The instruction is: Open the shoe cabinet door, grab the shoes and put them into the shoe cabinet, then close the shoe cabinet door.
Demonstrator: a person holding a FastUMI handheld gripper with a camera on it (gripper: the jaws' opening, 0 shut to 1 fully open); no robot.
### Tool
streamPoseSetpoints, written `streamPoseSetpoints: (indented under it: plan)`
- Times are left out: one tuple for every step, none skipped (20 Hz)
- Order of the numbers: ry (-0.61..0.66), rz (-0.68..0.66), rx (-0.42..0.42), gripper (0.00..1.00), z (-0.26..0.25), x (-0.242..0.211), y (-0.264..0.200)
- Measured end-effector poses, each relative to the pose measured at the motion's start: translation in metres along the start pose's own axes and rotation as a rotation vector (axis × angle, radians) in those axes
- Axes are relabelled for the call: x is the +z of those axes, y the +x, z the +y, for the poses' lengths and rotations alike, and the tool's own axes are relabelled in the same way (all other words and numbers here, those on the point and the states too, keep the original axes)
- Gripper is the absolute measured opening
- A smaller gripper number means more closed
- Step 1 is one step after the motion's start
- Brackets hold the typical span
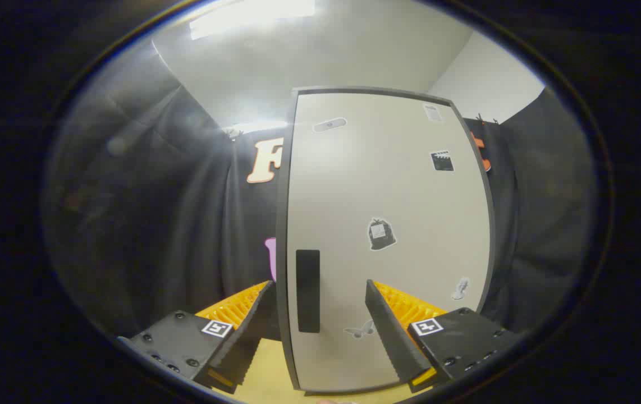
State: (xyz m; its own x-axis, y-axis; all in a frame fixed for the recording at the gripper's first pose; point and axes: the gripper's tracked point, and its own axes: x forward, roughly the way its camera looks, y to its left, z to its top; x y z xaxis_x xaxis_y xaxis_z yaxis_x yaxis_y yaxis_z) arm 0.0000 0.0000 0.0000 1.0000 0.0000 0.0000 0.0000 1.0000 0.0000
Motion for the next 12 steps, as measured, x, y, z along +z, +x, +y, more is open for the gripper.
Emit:
streamPoseSetpoints:
  plan:
    - [0.007, 0.005, -0.004, 0.99, 0.000, -0.001, 0.000]
    - [0.002, 0.001, -0.016, 0.99, -0.002, -0.001, 0.002]
    - [-0.004, 0.001, -0.026, 0.99, -0.004, -0.001, 0.001]
    - [-0.005, 0.007, -0.021, 0.99, 0.000, -0.003, 0.001]
    - [-0.011, 0.008, -0.012, 0.99, 0.002, -0.004, 0.001]
    - [-0.018, 0.000, -0.018, 0.99, 0.001, -0.001, 0.001]
    - [-0.025, -0.013, -0.030, 0.99, -0.001, 0.003, 0.002]
    - [-0.019, -0.023, -0.029, 0.99, 0.001, 0.006, 0.003]
    - [-0.002, -0.027, -0.024, 0.99, 0.003, 0.008, 0.004]
    - [0.021, -0.024, -0.019, 0.99, 0.003, 0.009, 0.006]
    - [0.043, -0.014, -0.015, 0.99, 0.002, 0.009, 0.008]
    - [0.056, -0.002, -0.015, 0.99, 0.002, 0.007, 0.011]
